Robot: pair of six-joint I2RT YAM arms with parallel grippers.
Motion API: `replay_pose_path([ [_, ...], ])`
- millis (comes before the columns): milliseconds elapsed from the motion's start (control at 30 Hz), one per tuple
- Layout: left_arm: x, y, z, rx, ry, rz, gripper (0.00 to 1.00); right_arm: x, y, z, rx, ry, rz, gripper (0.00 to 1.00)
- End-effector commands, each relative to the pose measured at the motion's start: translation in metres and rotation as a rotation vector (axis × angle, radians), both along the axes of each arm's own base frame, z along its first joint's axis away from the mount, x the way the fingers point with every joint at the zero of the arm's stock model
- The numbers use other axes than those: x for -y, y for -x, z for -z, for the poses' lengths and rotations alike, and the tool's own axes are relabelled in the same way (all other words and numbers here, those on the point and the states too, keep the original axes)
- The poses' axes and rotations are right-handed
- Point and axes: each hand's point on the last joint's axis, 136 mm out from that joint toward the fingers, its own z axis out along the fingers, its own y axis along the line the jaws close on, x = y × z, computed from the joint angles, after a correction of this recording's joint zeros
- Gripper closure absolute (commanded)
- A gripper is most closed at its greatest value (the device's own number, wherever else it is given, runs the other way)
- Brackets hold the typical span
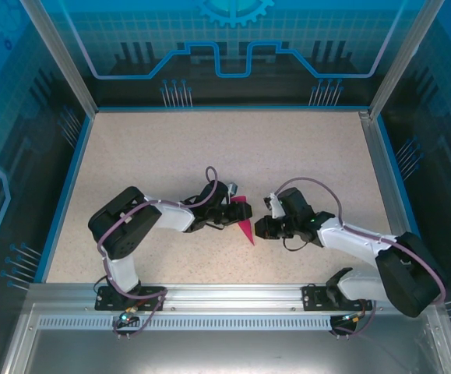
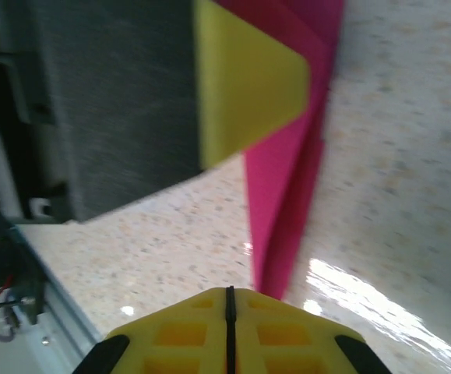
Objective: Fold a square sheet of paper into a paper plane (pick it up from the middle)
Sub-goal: Fold the wing for the fifth time at the center of the table.
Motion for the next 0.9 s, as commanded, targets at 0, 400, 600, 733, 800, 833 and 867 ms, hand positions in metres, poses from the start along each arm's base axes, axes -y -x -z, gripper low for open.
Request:
replay_pose_path([
  [0, -0.008, 0.009, 0.033, -0.066, -0.082, 0.016, 0.52, -0.018, 0.002, -0.005, -0.054, -0.127, -0.020, 0.92],
  [400, -0.006, 0.010, 0.038, -0.080, -0.084, 0.026, 0.52, -0.023, 0.001, 0.038, -0.157, -0.054, -0.056, 0.90],
  [600, -0.010, 0.013, 0.043, -0.087, -0.103, 0.027, 0.52, 0.003, 0.017, 0.077, -0.222, 0.089, -0.017, 0.90],
  [733, -0.011, 0.013, 0.045, -0.092, -0.110, 0.027, 0.53, 0.013, 0.031, 0.090, -0.257, 0.110, -0.012, 0.91],
  [800, -0.012, 0.013, 0.046, -0.095, -0.112, 0.026, 0.53, 0.015, 0.034, 0.090, -0.258, 0.111, -0.010, 0.91],
  [833, -0.012, 0.012, 0.045, -0.094, -0.112, 0.026, 0.53, 0.015, 0.035, 0.088, -0.253, 0.102, -0.011, 0.91],
  [867, -0.013, 0.012, 0.046, -0.097, -0.115, 0.024, 0.53, 0.014, 0.036, 0.085, -0.251, 0.090, -0.018, 0.91],
])
